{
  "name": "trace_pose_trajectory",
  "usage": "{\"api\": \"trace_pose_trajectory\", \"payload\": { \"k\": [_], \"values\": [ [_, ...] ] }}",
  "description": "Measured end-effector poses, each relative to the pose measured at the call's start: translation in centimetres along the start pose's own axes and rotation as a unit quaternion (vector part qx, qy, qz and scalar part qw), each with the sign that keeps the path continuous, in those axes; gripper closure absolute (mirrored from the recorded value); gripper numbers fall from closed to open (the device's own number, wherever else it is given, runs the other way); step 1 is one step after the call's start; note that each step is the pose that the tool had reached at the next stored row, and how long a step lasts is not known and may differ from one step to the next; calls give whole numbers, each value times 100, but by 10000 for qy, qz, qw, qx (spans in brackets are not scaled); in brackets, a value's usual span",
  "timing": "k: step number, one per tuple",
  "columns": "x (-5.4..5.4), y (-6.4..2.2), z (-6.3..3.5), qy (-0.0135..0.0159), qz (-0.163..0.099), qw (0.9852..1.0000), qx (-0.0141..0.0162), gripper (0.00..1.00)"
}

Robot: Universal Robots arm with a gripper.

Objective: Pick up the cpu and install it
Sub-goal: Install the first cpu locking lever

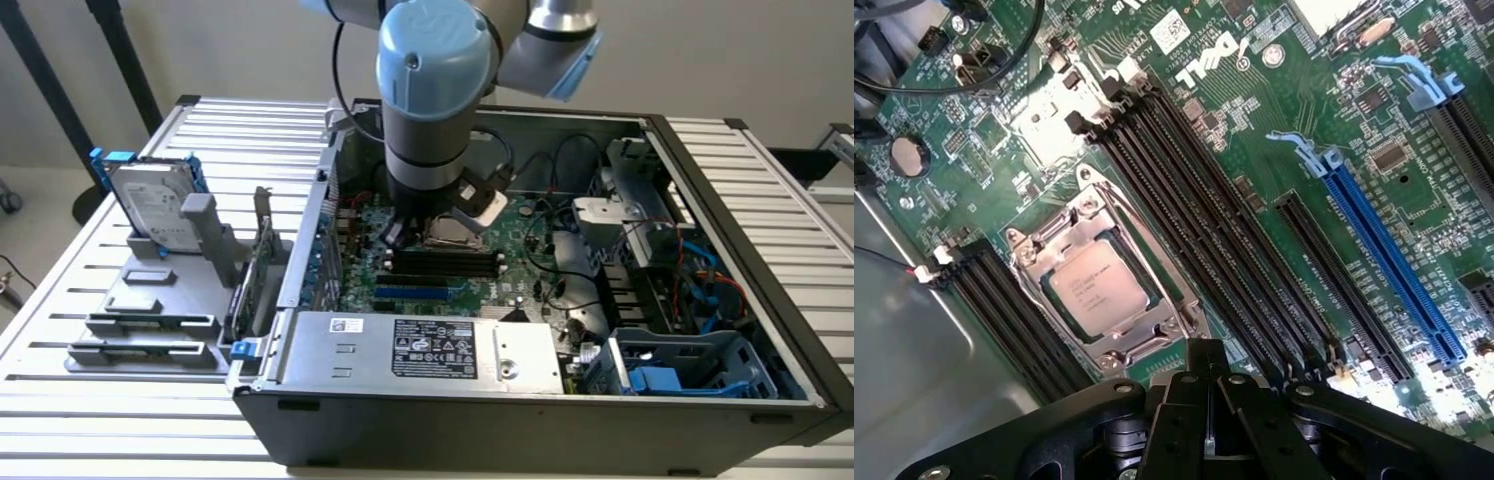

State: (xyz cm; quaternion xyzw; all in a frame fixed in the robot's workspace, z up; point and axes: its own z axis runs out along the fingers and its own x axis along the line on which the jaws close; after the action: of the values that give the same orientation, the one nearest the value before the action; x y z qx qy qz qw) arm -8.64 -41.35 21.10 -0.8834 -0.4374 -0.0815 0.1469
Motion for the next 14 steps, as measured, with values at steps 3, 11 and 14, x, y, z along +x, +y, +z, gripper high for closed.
{"api": "trace_pose_trajectory", "payload": {
  "k": [3, 11, 14],
  "values": [
    [-5, -7, 51, 1, 0, 10000, 0, 89],
    [4, -28, 158, -5, 1, 10000, -5, 89],
    [3, -28, 179, -23, 2, 10000, -18, 89]
  ]
}}
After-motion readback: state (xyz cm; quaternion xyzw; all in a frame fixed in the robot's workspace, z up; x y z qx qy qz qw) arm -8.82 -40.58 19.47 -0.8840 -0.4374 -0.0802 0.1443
